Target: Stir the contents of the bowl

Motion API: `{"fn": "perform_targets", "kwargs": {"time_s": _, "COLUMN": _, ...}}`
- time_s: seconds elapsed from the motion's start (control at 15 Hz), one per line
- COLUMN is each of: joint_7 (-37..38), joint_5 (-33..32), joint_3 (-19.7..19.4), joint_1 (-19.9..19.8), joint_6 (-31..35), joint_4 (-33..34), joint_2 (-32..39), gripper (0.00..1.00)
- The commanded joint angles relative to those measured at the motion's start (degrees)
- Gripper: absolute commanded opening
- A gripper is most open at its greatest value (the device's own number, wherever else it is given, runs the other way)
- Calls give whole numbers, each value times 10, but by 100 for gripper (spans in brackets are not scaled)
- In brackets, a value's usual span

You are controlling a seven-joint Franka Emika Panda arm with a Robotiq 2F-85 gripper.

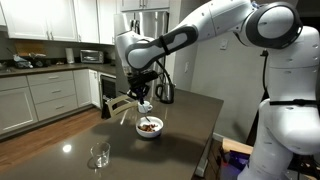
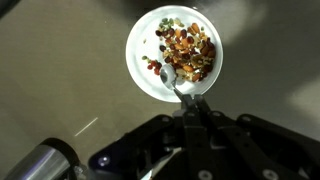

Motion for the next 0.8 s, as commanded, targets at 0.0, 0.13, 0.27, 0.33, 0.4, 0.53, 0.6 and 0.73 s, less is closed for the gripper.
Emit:
{"fn": "perform_targets", "kwargs": {"time_s": 0.0, "joint_7": 3, "joint_5": 9, "joint_3": -3, "joint_1": -12, "joint_6": 0, "joint_4": 23, "joint_2": 22, "gripper": 4}}
{"fn": "perform_targets", "kwargs": {"time_s": 0.13, "joint_7": 2, "joint_5": 11, "joint_3": -6, "joint_1": -15, "joint_6": 1, "joint_4": 26, "joint_2": 29, "gripper": 4}}
{"fn": "perform_targets", "kwargs": {"time_s": 0.27, "joint_7": 2, "joint_5": 12, "joint_3": -9, "joint_1": -16, "joint_6": 1, "joint_4": 29, "joint_2": 34, "gripper": 4}}
{"fn": "perform_targets", "kwargs": {"time_s": 0.33, "joint_7": 4, "joint_5": 12, "joint_3": -11, "joint_1": -16, "joint_6": -2, "joint_4": 31, "joint_2": 36, "gripper": 4}}
{"fn": "perform_targets", "kwargs": {"time_s": 0.4, "joint_7": 6, "joint_5": 11, "joint_3": -12, "joint_1": -17, "joint_6": -3, "joint_4": 31, "joint_2": 37, "gripper": 4}}
{"fn": "perform_targets", "kwargs": {"time_s": 0.53, "joint_7": 6, "joint_5": 12, "joint_3": -13, "joint_1": -18, "joint_6": -6, "joint_4": 30, "joint_2": 38, "gripper": 4}}
{"fn": "perform_targets", "kwargs": {"time_s": 0.6, "joint_7": 4, "joint_5": 15, "joint_3": -14, "joint_1": -19, "joint_6": -8, "joint_4": 28, "joint_2": 38, "gripper": 4}}
{"fn": "perform_targets", "kwargs": {"time_s": 0.73, "joint_7": 2, "joint_5": 16, "joint_3": -15, "joint_1": -19, "joint_6": -11, "joint_4": 21, "joint_2": 36, "gripper": 4}}
